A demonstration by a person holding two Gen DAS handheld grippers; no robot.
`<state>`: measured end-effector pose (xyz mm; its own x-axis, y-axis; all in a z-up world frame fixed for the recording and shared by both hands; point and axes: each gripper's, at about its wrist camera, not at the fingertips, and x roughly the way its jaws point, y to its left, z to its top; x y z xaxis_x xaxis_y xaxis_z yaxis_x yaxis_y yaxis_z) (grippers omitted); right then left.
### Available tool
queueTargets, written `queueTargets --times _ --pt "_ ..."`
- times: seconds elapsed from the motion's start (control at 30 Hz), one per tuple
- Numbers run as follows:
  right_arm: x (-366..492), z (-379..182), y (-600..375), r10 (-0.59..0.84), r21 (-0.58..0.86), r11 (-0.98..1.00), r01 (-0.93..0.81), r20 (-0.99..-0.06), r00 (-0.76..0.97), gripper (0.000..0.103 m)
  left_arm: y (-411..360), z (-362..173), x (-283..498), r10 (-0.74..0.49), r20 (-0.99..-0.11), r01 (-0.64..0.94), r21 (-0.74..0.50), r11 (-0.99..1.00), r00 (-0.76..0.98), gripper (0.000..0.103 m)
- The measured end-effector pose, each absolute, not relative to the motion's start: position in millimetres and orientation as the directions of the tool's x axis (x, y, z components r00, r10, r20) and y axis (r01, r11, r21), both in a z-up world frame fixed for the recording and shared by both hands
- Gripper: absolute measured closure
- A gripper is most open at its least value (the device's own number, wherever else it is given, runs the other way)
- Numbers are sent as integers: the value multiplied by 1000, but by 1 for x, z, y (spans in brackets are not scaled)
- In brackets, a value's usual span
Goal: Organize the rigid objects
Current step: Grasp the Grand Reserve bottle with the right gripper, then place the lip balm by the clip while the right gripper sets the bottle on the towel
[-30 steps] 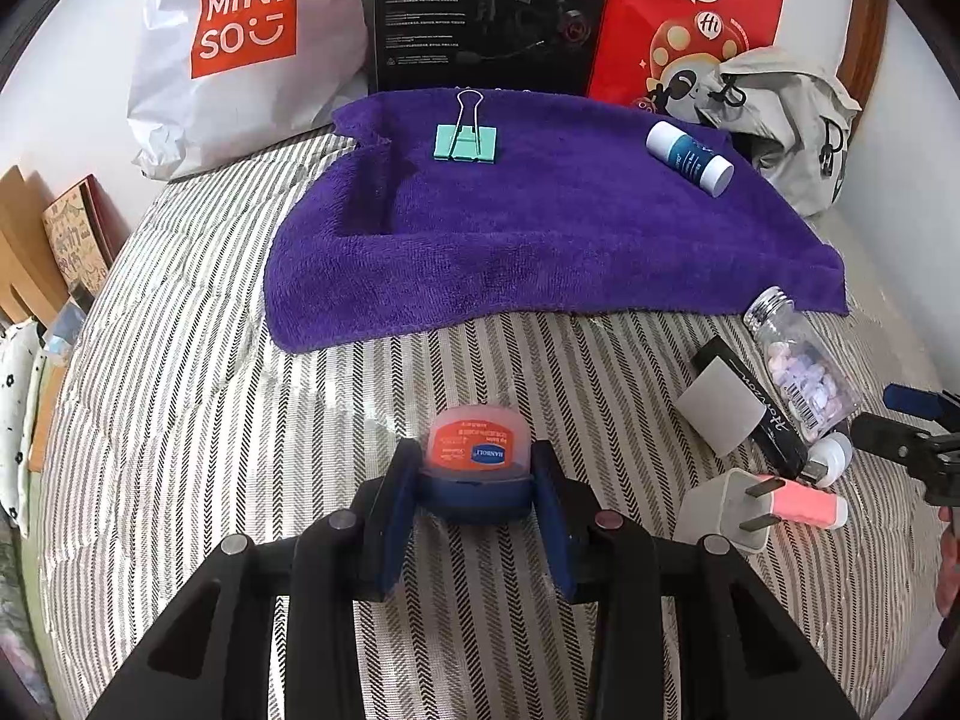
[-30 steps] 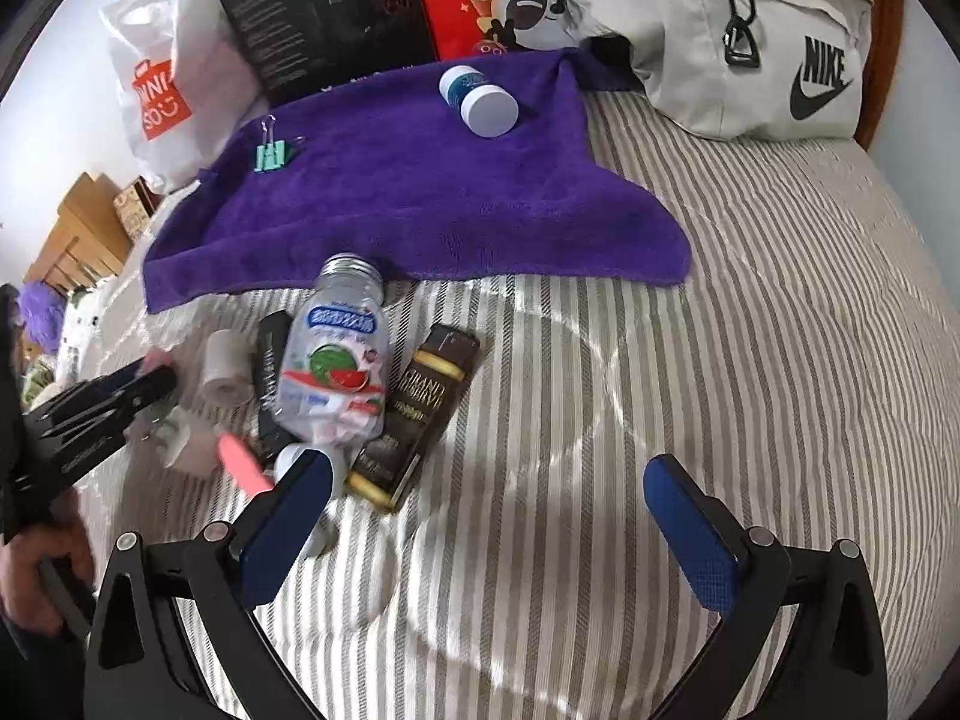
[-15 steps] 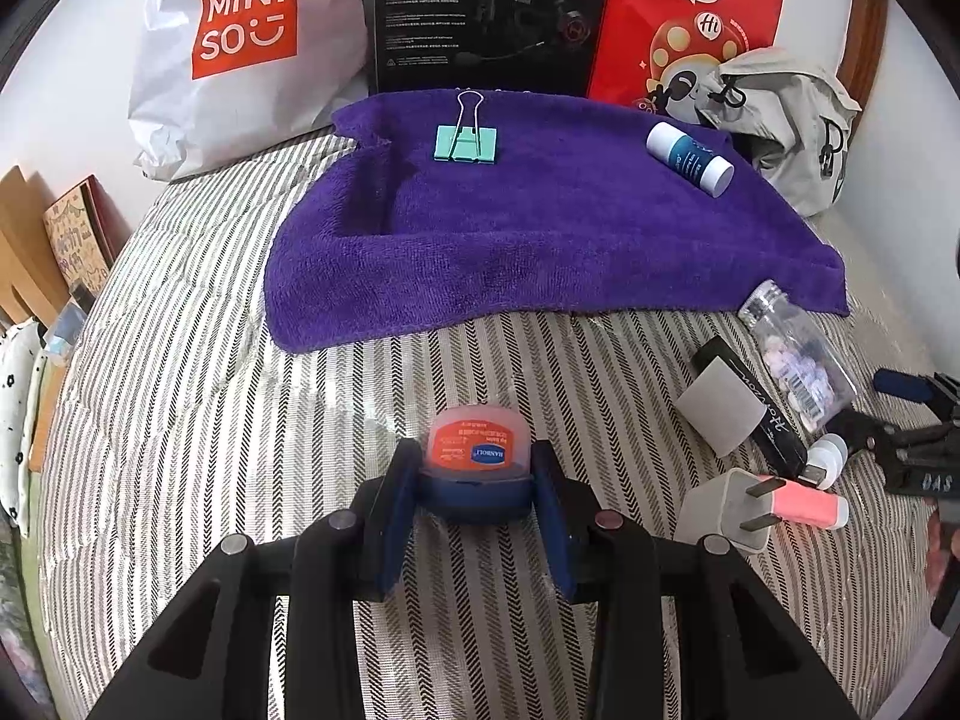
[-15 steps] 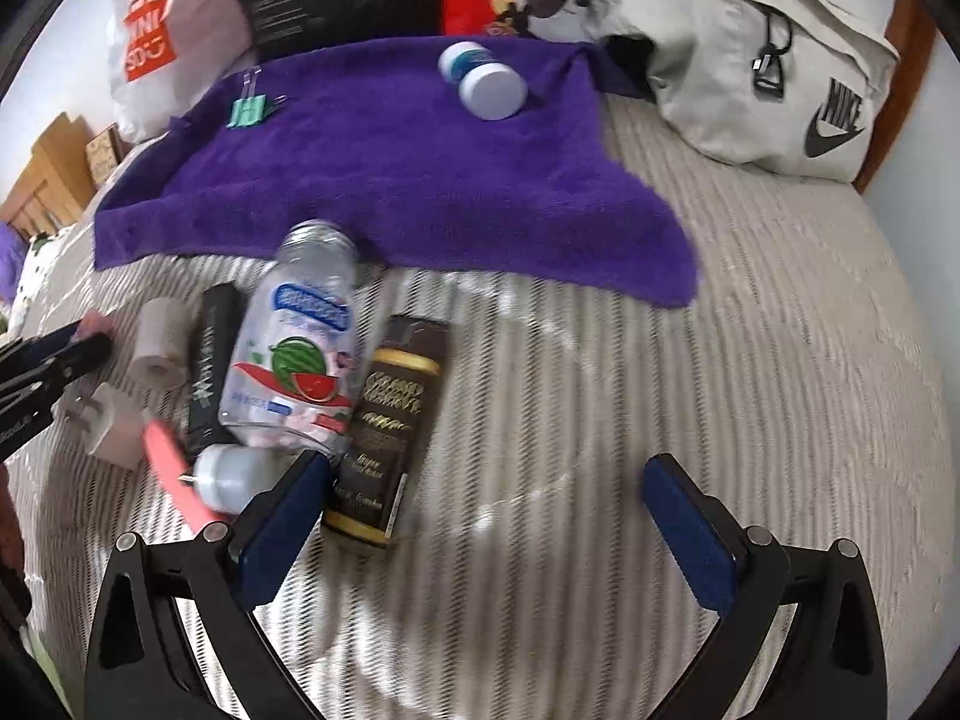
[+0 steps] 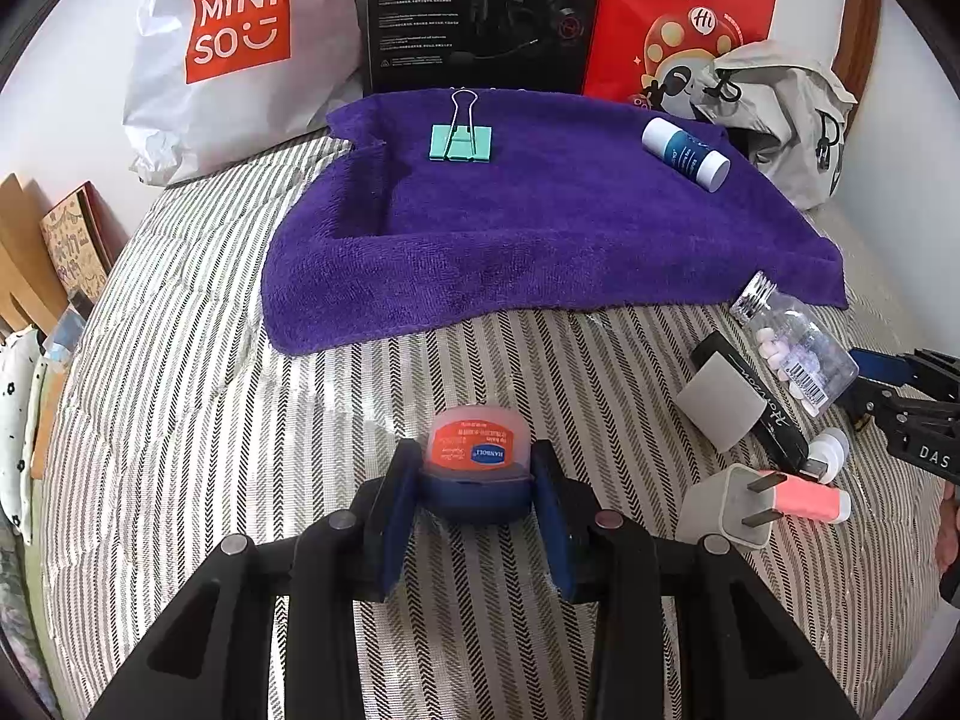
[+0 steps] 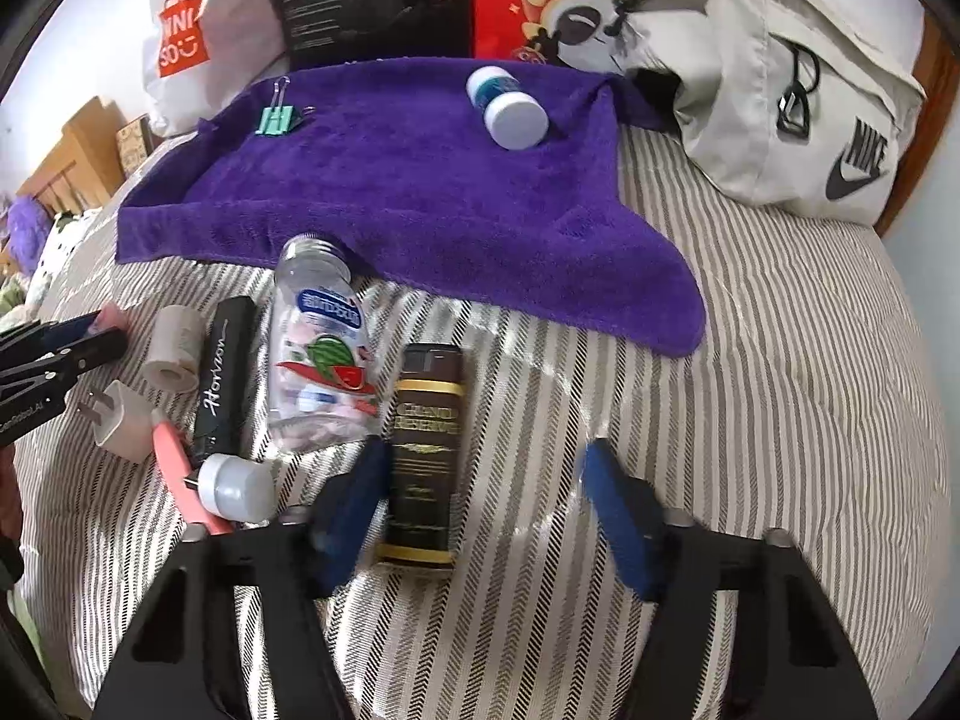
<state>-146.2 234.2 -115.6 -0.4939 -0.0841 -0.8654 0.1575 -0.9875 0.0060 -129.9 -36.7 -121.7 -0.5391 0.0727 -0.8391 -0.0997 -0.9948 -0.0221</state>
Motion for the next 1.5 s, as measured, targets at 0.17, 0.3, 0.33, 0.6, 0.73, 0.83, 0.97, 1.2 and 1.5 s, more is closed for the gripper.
queueTargets --times 0.17,0.3,0.33,0.6,0.73,0.83,0.97,1.2,1.5 --pt "-150 -114 226 -128 13 -974 225 -853 -506 76 -36 -121 -129 72 -838 -103 -19 -994 -541 68" --pt "-147 -113 228 -141 36 -976 217 -857 -495 80 -36 -120 -129 76 -837 -105 -22 -994 -542 68" --pt "-148 -113 229 -151 51 -976 213 -860 -488 80 -36 -120 -129 79 -837 -106 -26 -994 -541 68" --pt "-140 -105 244 -220 155 -972 175 -856 -467 80 -39 -115 -125 111 -836 -94 -71 -993 -538 68" --pt "-135 -99 251 -237 177 -970 168 -846 -478 80 -40 -107 -122 124 -830 -92 -87 -992 -544 68" --pt "-132 -94 253 -243 184 -969 167 -840 -485 80 -41 -102 -120 116 -828 -94 -76 -993 -549 68" --pt "-131 -89 255 -276 217 -960 175 -830 -486 80 -41 -92 -123 110 -823 -95 -68 -993 -557 68" --pt "-141 -72 247 -318 241 -947 215 -805 -501 80 -48 -68 -139 111 -803 -93 -69 -993 -586 68" --pt "-195 -50 240 -341 234 -936 262 -788 -513 80 -49 -46 -192 118 -790 -117 -58 -991 -601 68"
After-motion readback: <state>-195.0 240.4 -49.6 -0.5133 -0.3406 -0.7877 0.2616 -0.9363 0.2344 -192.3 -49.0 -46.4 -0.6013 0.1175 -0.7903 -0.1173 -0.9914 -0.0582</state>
